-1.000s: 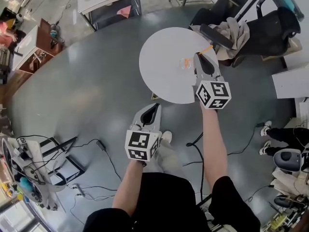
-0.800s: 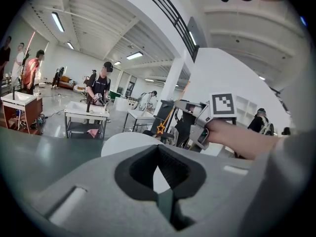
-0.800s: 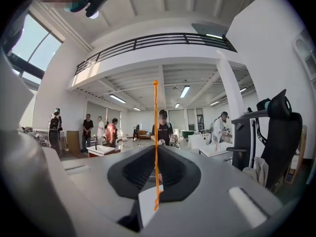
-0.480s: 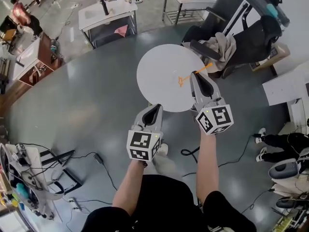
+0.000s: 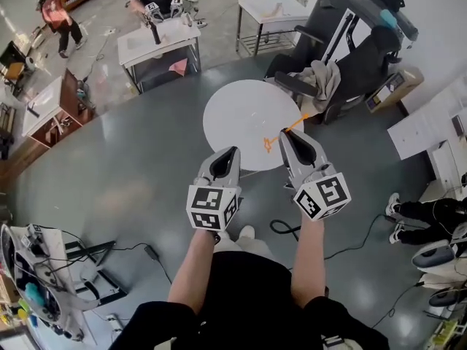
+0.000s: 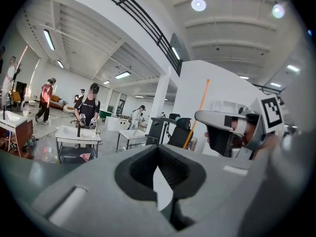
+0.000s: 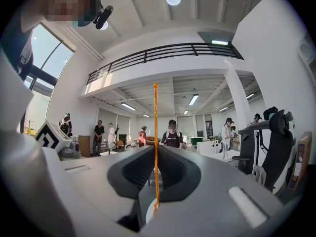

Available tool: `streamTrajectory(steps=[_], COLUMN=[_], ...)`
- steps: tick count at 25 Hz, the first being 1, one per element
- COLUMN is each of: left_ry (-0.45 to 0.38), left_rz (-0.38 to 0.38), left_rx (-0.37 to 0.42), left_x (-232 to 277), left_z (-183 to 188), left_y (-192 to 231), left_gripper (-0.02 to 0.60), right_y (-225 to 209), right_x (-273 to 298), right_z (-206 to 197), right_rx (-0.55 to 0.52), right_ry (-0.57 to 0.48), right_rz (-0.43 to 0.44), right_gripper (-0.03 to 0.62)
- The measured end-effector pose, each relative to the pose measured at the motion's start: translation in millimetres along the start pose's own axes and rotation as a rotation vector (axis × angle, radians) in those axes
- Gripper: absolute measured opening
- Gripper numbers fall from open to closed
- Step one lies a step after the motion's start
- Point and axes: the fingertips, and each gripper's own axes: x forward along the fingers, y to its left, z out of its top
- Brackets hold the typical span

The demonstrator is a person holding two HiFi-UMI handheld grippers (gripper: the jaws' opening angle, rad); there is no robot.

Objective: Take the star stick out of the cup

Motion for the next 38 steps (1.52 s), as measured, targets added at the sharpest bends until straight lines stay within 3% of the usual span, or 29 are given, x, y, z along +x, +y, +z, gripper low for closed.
streamTrajectory(steps=[6, 11, 22, 38], left_ry=[-0.067, -0.083, -0.088, -0.078], left_rz=[-0.01, -0.035, -0.081, -0.043], left_rx=[0.058, 0.091, 0.116, 0.095], left_x=[-1.3, 5.4, 5.4, 7.2], left_z=[31.6, 43.7, 38.8, 32.8], left_y=[-12.1, -32.4, -60.7, -57.5], left_gripper=[0.003, 0.002, 0.003, 0.003], right_y=[15.8, 4.4, -3.0, -10.0], right_x=[-25.3, -40.9, -55.2, -53.3], right_z=[-3.3, 2.3, 0.9, -11.9], right_rx=[0.024, 0.041, 0.054, 0.073], right_ry=[-0.012, -0.025, -0.046, -0.014], right_rz=[-0.068, -0.092, -0.115, -0.088], right_gripper=[0.021, 0.021, 0.021, 0.021])
